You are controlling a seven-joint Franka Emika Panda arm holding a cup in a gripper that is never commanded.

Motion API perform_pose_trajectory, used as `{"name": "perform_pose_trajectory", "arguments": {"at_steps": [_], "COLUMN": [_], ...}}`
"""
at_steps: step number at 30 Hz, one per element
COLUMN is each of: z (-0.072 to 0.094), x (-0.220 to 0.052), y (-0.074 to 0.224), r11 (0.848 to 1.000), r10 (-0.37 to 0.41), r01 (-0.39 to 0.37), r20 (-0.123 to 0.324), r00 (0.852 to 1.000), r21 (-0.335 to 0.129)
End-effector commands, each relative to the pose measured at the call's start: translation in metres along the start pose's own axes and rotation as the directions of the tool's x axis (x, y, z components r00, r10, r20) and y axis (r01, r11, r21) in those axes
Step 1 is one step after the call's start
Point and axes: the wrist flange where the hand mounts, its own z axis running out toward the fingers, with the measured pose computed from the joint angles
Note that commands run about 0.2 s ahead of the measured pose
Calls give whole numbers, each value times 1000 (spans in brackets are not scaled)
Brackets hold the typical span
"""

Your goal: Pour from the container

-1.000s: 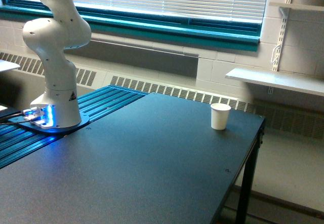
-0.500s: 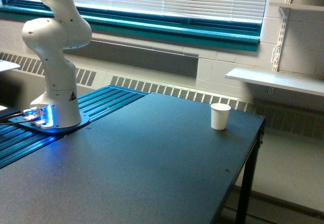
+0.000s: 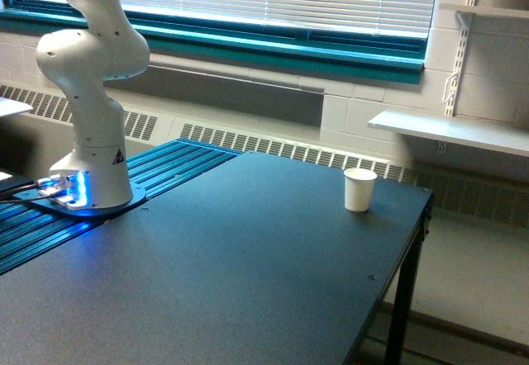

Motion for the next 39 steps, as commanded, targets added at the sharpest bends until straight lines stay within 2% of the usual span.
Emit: {"name": "perform_pose_trajectory", "arguments": {"at_steps": [1, 17, 29, 39], "z": [-11, -18, -26, -36], "x": [-30, -109, -171, -229], "y": [-27, -55, -64, -72], "r11": [999, 993, 988, 977], "r10": [-19, -90, -124, -180], "r01": [19, 88, 117, 167], "r20": [5, 27, 55, 86], "r00": [1000, 996, 991, 980], "r21": [45, 74, 105, 136]}}
